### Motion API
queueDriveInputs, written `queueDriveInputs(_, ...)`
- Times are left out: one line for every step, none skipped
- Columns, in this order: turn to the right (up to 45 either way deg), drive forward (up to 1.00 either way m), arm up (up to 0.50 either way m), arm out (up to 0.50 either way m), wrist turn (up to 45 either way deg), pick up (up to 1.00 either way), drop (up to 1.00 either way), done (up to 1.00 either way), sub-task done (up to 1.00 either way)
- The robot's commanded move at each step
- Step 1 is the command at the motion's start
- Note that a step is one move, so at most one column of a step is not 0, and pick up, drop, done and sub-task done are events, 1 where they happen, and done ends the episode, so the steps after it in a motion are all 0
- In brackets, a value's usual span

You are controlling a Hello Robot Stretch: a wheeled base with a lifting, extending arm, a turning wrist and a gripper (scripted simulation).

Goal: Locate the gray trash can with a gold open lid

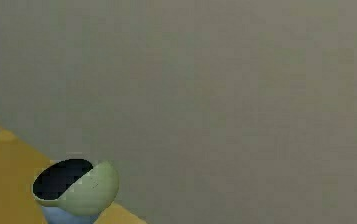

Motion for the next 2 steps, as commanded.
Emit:
queueDriveInputs(-33.0,0.0,0.0,0.0,0.0,0.0,0.0,0.0,0.0)
queueDriveInputs(0.0,0.0,0.0,0.0,0.0,0.0,0.0,1.0,0.0)
